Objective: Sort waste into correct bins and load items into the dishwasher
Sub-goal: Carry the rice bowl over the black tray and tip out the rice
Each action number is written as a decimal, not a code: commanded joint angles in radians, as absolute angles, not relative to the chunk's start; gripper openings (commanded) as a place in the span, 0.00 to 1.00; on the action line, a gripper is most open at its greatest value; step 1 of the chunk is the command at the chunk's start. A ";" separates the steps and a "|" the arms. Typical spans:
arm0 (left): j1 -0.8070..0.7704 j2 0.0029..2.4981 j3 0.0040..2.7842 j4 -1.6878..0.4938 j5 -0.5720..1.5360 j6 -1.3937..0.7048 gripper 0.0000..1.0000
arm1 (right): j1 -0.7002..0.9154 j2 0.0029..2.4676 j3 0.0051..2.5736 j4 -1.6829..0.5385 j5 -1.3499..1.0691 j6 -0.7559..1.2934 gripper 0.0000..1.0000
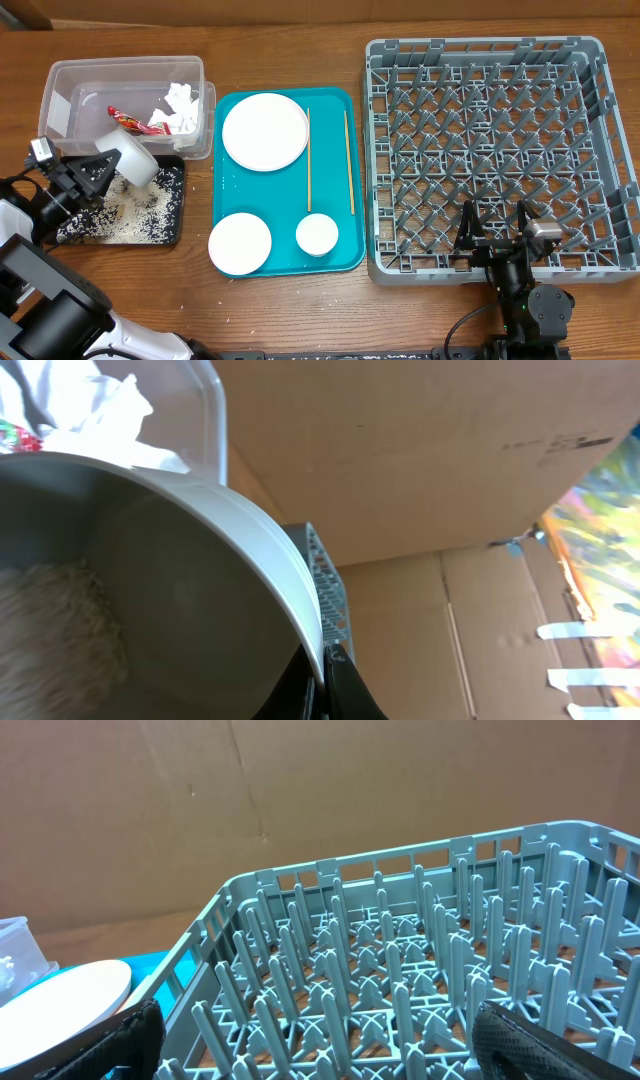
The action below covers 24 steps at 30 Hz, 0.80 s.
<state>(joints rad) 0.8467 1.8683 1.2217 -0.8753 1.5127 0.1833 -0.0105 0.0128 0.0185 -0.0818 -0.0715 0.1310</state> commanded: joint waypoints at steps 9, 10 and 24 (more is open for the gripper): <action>0.852 1.876 1.214 -0.878 1.581 0.187 0.04 | -0.005 0.003 0.008 -0.077 -0.073 0.126 1.00; 0.852 1.877 1.214 -0.878 1.581 0.187 0.04 | -0.005 0.003 0.008 -0.077 -0.073 0.126 1.00; 0.850 1.820 1.230 -0.878 1.579 0.187 0.04 | -0.005 0.003 0.008 -0.077 -0.073 0.126 1.00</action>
<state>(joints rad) 0.8467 1.8660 1.2217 -0.8753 1.5417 0.1833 -0.0105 0.0128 0.0185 -0.0822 -0.0719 0.1299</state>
